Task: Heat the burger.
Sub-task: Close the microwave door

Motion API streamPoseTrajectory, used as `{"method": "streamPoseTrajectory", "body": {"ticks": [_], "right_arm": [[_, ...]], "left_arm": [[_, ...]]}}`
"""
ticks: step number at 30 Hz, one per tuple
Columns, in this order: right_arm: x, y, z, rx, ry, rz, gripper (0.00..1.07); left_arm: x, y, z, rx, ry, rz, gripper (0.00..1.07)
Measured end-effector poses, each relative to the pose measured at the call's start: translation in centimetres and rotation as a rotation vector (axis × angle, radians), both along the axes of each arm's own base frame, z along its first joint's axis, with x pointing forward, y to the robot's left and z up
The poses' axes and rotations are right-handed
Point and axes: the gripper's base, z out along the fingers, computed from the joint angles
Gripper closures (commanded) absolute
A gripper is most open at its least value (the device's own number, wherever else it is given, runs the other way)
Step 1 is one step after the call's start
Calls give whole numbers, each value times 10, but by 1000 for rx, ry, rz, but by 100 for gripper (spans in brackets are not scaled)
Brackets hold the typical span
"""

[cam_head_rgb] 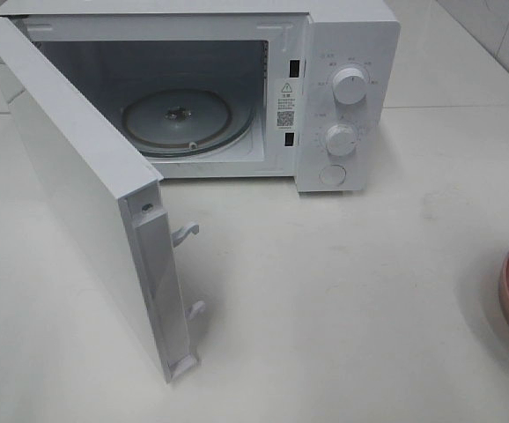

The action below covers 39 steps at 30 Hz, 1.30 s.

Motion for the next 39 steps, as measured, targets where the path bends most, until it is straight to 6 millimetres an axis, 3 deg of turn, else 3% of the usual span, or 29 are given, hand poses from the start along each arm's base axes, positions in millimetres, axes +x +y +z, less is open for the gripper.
{"method": "streamPoseTrajectory", "body": {"ticks": [13,20,30,39], "right_arm": [[-43,-32,27,65,-115,20,31],[-64,-53,18,173,-153,-108,31],[-108,-74,-9,282,-362,-247,31],[-140,-81,-7,322,-571,-346,31]], "left_arm": [[0,0,0,0,0,0,18],[0,0,0,0,0,0,18],[0,0,0,0,0,0,18],[0,0,0,0,0,0,18]]}}
